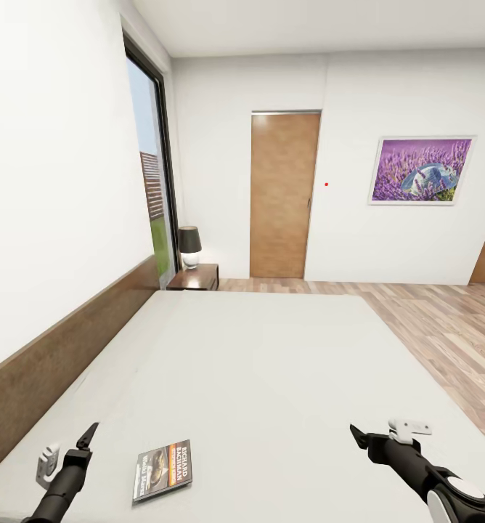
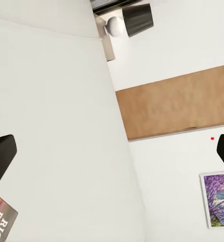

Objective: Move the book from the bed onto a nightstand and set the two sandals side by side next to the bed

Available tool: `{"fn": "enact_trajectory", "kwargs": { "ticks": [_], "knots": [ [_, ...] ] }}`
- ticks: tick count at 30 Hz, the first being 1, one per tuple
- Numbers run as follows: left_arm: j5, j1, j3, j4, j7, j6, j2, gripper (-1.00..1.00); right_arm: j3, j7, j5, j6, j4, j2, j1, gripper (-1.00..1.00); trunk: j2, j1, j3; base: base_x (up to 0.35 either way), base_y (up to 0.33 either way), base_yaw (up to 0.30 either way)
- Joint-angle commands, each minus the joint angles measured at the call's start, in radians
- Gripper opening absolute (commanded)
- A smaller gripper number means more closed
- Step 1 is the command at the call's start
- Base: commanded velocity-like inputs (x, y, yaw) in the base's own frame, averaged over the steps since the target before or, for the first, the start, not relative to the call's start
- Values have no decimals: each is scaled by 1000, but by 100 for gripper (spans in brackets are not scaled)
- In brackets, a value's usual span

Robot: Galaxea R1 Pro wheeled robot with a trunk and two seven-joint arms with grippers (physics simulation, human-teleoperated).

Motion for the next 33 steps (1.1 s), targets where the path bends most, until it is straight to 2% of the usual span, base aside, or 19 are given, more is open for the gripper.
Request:
{"fn": "enact_trajectory", "kwargs": {
  "ticks": [1, 33],
  "knots": [
    [8, 0, -8, -1, -1, -3, 0, 100, -1, 4, -3, 6, -1, 0, -1, 100, -1, 0, -1, 0, 0, 0],
    [6, 0, -8, -2, 0, -8, -2, 100, 13, 11, -4, 6, -1, 2, -1, 100, -1, 0, -1, 0, 0, 0]
  ]
}}
